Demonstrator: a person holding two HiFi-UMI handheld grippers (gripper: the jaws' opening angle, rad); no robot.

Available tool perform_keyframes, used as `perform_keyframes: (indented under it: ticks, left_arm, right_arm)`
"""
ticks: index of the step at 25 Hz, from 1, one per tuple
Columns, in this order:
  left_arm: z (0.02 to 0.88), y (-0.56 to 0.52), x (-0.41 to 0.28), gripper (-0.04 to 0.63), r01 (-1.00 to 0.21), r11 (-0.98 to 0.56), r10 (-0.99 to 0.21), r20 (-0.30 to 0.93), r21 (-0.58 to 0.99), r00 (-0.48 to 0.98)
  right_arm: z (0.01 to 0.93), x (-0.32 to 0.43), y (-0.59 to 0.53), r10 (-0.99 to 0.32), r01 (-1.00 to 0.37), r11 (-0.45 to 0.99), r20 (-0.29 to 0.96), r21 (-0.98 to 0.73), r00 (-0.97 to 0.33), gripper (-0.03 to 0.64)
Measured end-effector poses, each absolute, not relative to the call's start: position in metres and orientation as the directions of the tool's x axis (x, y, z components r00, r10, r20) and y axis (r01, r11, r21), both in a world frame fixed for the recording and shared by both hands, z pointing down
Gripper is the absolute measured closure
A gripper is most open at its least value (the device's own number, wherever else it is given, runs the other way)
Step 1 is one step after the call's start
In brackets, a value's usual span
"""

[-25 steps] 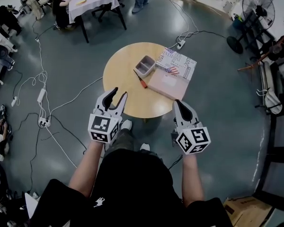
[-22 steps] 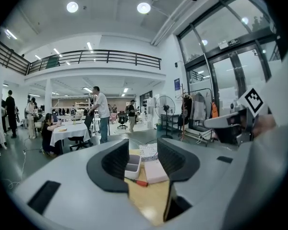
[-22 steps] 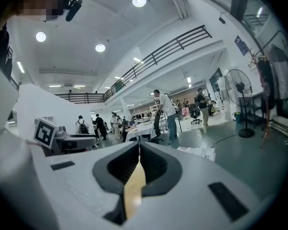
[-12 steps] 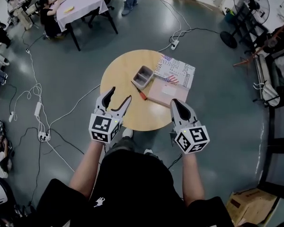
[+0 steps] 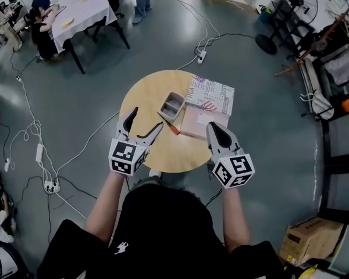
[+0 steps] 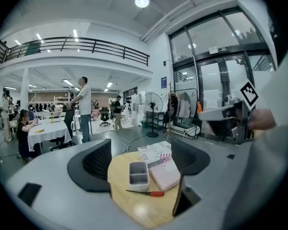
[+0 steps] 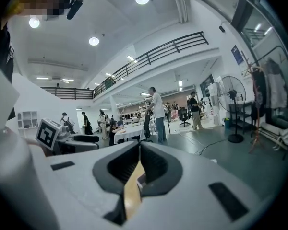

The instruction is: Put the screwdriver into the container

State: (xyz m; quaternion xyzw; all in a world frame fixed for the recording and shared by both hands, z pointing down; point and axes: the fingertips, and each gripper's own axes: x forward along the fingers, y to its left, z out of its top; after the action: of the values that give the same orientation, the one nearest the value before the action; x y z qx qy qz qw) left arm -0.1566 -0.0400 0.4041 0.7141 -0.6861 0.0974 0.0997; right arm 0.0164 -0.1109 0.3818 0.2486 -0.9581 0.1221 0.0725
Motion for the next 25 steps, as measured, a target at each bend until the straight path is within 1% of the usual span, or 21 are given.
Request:
perform_keyframes:
  ticks: [7,12,15,22,25]
  left_arm:
    - [0.410,-0.063,-0.167,0.215,-0.984,-0.176,-0.942,0.295,-0.024,0.161]
    - [0.425,-0.074,-0.165,0.215,-0.946,-0.308,-0.903,0.346,-0.105,0.256]
    - [0.433,-0.080,-0.164,0.215,-0.918,-0.375,-0.877,0.369,-0.128,0.307]
    - [0.450,-0.085,-0.154,0.216,-0.824,-0.529,-0.803,0.434,-0.203,0.408]
    - [0.467,-0.087,-0.146,0.215,-0.760,-0.603,-0.750,0.497,-0.242,0.437]
  right_arm:
    - [0.383,0.004,-0.119,-0.536,-0.573,0.799,0.218,-0.183,-0.816,0.614]
    - [0.393,0.000,-0.118,-0.582,-0.623,0.761,0.232,-0.180,-0.779,0.614]
    - [0.398,-0.003,-0.118,-0.604,-0.646,0.742,0.239,-0.179,-0.760,0.614]
    - [0.404,-0.007,-0.110,-0.624,-0.674,0.716,0.264,-0.183,-0.735,0.614]
    - [0.415,-0.005,-0.108,-0.624,-0.682,0.705,0.287,-0.194,-0.727,0.614]
